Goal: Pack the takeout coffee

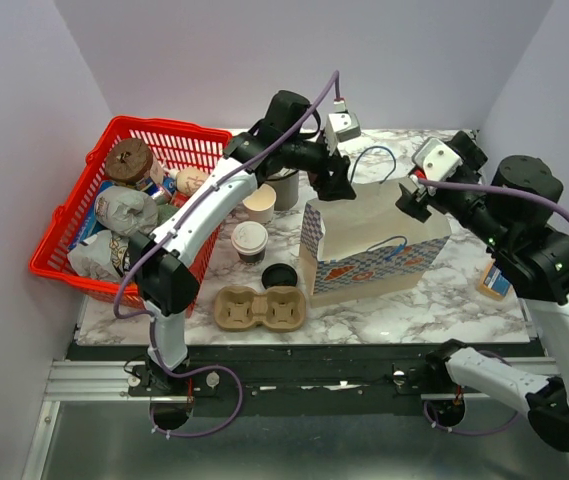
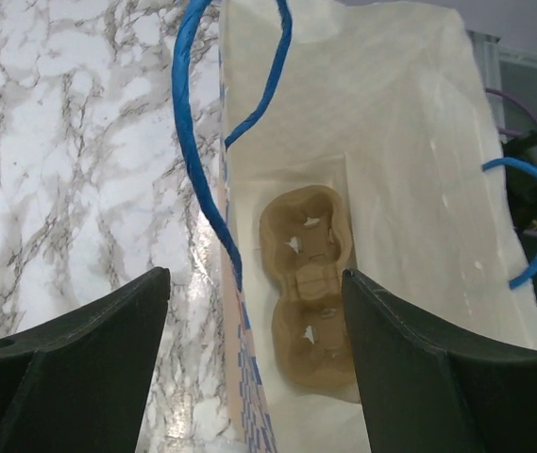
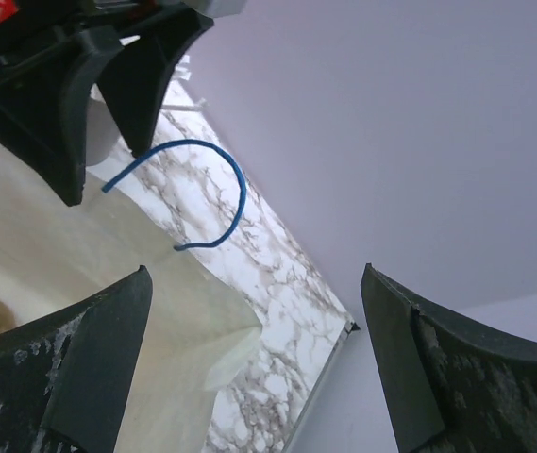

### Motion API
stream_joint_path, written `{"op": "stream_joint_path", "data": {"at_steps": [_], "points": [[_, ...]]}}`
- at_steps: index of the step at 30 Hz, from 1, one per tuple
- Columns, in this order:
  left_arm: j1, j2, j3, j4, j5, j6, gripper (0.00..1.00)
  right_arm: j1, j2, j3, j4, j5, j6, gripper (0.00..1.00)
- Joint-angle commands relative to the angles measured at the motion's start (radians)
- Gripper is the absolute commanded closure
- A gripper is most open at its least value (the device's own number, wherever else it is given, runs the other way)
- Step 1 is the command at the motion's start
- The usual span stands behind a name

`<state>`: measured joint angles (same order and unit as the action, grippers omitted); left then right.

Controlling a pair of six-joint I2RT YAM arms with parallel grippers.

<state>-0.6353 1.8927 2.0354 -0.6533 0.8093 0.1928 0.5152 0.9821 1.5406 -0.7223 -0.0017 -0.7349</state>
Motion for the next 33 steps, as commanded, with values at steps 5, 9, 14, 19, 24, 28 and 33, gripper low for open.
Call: {"op": "stream_joint_path", "data": {"at_steps": [5, 9, 14, 19, 24, 28, 33], "points": [[-0.017, 0.071, 0.049, 0.012, -0.119, 0.025, 0.29, -0.17, 0.081, -0.004, 0.04, -0.084, 0.155, 0.0], [-0.017, 0.063, 0.046, 0.021, -0.104, 0.01, 0.27, -0.181, 0.105, -0.005, 0.018, -0.129, 0.163, 0.0], [-0.014, -0.113, -0.081, 0.133, -0.189, 0.007, 0.02, -0.182, 0.118, -0.011, 0.037, -0.138, 0.21, 0.0], [0.048, -0.243, -0.096, 0.009, -0.24, 0.062, 0.01, -0.181, 0.127, -0.01, 0.057, -0.147, 0.235, 0.0], [0.12, -0.273, -0.092, -0.392, -0.17, 0.334, 0.02, -0.187, 0.133, -0.014, 0.06, -0.175, 0.235, 0.0], [0.149, -0.284, -0.193, -0.564, -0.235, 0.54, 0.01, -0.187, 0.147, -0.005, 0.057, -0.187, 0.236, 0.0], [0.149, -0.274, -0.363, -0.52, -0.344, 0.646, 0.02, -0.187, 0.155, -0.008, 0.063, -0.19, 0.247, 0.0]]}}
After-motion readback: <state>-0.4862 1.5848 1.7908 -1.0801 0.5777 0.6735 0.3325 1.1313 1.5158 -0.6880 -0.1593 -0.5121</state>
